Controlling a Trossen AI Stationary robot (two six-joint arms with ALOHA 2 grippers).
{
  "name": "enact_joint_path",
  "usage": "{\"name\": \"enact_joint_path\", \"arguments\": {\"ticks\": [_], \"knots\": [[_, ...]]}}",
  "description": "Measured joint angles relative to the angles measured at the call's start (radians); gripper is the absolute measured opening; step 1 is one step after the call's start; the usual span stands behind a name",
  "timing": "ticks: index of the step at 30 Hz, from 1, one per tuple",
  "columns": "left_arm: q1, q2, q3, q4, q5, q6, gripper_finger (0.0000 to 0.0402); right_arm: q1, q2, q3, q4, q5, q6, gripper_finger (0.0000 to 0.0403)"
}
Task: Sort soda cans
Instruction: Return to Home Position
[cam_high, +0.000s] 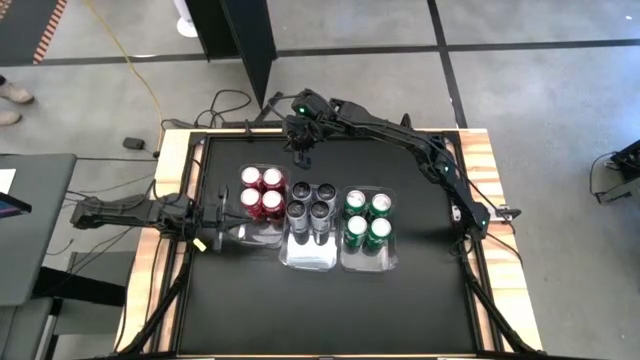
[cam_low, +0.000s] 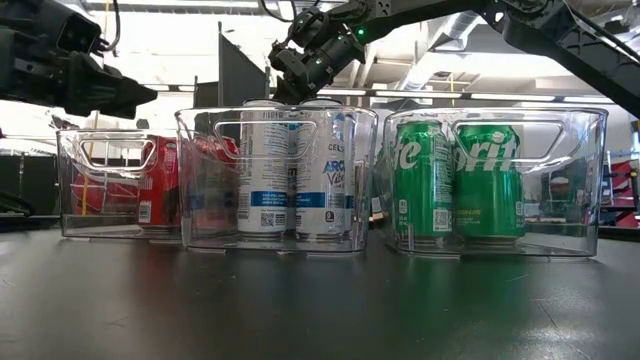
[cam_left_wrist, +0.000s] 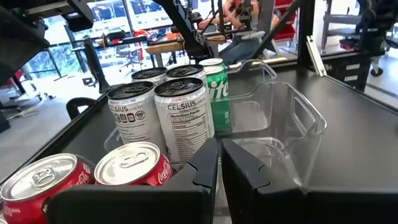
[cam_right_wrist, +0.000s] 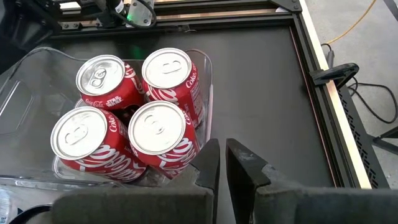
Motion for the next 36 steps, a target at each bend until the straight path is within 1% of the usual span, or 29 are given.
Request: {"name": "enact_joint_path", "arguments": {"ticks": [4,9,13,16,21,36], "knots": [[0.000,0.001,-0.001,-0.013,-0.001,-0.004,0.0015,0.000,0.000,0.000,0.000,0.000,0.000,0.0047],[0.000,0.001,-0.002,0.001,-0.009,-0.198,0.0015,0.000,0.000,0.000,0.000,0.000,0.000,0.0047],[0.000,0.001,-0.003,0.019,-0.014,-0.276,0.0015,0.000,0.000,0.000,0.000,0.000,0.000,0.0047],[-0.001,0.001,-0.004,0.030,-0.014,-0.282,0.0015,0.000,0.000,0.000,0.000,0.000,0.000,0.0047],[-0.035,0.001,-0.004,0.030,-0.011,-0.282,0.0015,0.000,0.000,0.000,0.000,0.000,0.000,0.0047],[-0.035,0.001,-0.004,0.032,-0.011,-0.282,0.0015,0.000,0.000,0.000,0.000,0.000,0.000,0.0047]]}}
